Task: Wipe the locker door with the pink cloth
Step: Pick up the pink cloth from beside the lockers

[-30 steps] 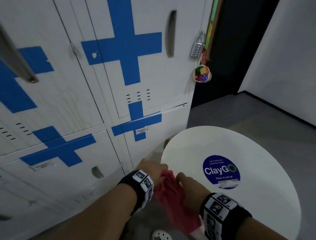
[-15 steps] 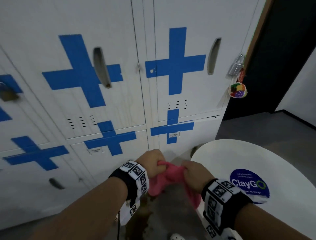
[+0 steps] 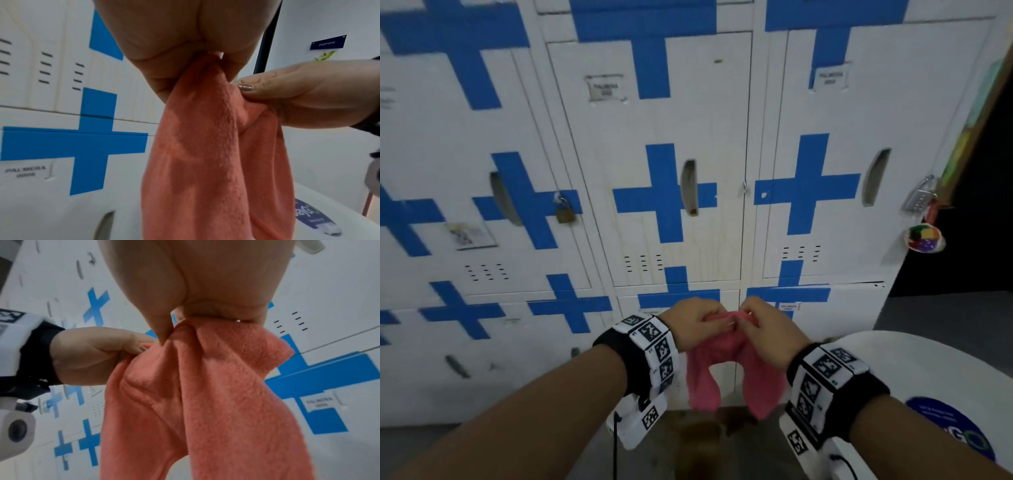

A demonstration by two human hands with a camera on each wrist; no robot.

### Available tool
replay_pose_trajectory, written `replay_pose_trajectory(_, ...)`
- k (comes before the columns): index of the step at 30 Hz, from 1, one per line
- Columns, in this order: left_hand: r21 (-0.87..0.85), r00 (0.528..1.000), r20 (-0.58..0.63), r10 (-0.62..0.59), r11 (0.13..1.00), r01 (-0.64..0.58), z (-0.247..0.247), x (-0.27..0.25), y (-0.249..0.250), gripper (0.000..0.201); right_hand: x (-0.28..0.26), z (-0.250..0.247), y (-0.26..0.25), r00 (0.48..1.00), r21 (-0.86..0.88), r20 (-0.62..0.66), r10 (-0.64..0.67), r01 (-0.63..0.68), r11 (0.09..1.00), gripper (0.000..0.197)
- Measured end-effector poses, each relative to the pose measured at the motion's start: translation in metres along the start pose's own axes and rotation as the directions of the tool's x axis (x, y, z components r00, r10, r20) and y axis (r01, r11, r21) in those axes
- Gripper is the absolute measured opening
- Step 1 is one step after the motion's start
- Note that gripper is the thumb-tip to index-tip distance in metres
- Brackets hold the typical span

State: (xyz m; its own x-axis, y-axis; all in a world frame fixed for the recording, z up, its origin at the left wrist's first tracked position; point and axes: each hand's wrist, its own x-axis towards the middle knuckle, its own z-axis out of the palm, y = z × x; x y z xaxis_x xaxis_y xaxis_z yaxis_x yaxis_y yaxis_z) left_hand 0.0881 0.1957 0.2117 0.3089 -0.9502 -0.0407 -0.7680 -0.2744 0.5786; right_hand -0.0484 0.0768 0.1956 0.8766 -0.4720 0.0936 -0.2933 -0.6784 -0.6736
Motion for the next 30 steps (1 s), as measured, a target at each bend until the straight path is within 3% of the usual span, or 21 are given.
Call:
replay_pose_trajectory(5,-0.075,0.998,-0.065,-0.02,0.997,0.015,-0.023,-0.025,-0.002,0.067,0.001,0.001,-0.032,0.996,0.006,-0.064,-0.061,0.061,0.998,0.013)
replay_pose_trajectory(8,-0.161,0.992,-0.126,-0.007,0.987,-0.014,-0.037,-0.039,-0.002,0.045,0.0,0.004,-0.052,0.991,-0.005,-0.092,-0.099,0.099,0.995,0.013)
replay_pose_trajectory(10,-0.249,0.988,-0.153,-0.016,0.968,-0.023,-0.046,-0.045,-0.002,0.039,-0.001,0.004,-0.063,0.984,-0.004,-0.129,-0.121,0.121,0.993,0.014)
replay_pose_trajectory(14,-0.46,0.978,-0.191,-0.085,0.888,-0.012,-0.061,-0.058,-0.003,0.071,0.003,0.0,-0.085,0.968,-0.011,-0.192,-0.162,0.163,0.987,0.013)
replay_pose_trajectory(16,-0.543,0.977,-0.19,-0.096,0.839,-0.023,-0.066,-0.062,-0.002,0.075,0.005,-0.005,-0.094,0.959,-0.017,-0.224,-0.174,0.175,0.984,0.011)
replay_pose_trajectory(20,-0.665,0.985,-0.17,-0.038,0.742,-0.087,-0.077,-0.065,0.007,0.039,0.013,-0.013,-0.1,0.939,-0.02,-0.284,-0.192,0.194,0.981,0.012)
replay_pose_trajectory(24,-0.73,0.967,-0.253,-0.013,0.658,-0.183,-0.084,-0.058,0.021,0.027,0.027,-0.015,-0.1,0.926,0.017,-0.329,-0.184,0.201,0.979,0.019)
replay_pose_trajectory(27,-0.653,0.928,-0.373,0.016,0.706,-0.274,-0.084,-0.049,0.026,0.022,0.04,-0.016,-0.1,0.922,0.081,-0.351,-0.161,0.201,0.976,0.018)
replay_pose_trajectory(30,-0.448,0.85,-0.525,0.029,0.84,-0.306,-0.085,-0.037,0.017,0.014,0.052,-0.019,-0.1,0.918,0.104,-0.359,-0.171,0.222,0.97,0.013)
